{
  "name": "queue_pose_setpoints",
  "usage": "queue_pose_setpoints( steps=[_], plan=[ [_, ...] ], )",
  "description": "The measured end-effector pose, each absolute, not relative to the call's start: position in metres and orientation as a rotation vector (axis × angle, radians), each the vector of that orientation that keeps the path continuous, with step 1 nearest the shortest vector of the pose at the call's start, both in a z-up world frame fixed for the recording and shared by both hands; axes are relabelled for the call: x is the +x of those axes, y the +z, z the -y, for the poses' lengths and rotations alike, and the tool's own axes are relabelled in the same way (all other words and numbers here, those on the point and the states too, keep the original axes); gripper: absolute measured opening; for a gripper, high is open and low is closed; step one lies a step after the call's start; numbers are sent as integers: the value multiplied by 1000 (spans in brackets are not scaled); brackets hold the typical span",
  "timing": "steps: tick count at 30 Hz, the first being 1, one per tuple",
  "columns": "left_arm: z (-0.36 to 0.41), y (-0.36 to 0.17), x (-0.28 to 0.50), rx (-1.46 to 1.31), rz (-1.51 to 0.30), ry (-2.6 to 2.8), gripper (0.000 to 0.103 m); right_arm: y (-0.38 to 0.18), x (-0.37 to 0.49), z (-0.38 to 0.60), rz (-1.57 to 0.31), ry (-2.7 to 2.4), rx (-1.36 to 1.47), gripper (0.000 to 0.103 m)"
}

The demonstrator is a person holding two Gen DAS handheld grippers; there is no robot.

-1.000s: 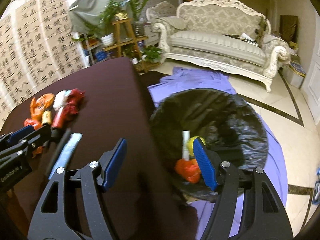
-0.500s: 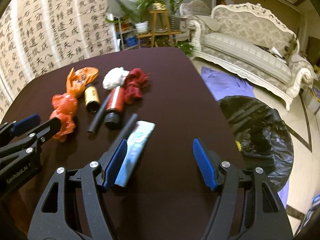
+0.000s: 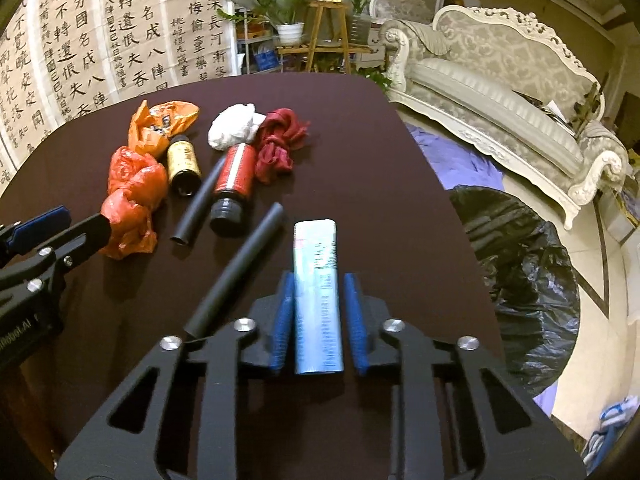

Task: Collect trash
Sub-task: 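Grasp the red plastic bag with the left gripper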

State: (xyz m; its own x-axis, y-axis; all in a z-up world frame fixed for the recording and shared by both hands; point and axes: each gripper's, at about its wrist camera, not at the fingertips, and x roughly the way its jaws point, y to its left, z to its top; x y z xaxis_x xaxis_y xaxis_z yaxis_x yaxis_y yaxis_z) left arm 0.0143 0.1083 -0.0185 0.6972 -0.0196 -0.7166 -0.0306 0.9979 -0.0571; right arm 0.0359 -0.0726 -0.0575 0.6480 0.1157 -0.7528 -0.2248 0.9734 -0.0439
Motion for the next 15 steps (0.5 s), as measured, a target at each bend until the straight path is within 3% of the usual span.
queue_pose_setpoints(
  steps=[12, 15],
  plan=[
    [-102, -33, 34, -63, -852, 9, 63, -58, 43, 91, -840, 181, -104, 20],
    [-106, -37, 39, -82, -878, -1, 50, -58, 43, 91, -837, 182, -108, 20]
  ],
)
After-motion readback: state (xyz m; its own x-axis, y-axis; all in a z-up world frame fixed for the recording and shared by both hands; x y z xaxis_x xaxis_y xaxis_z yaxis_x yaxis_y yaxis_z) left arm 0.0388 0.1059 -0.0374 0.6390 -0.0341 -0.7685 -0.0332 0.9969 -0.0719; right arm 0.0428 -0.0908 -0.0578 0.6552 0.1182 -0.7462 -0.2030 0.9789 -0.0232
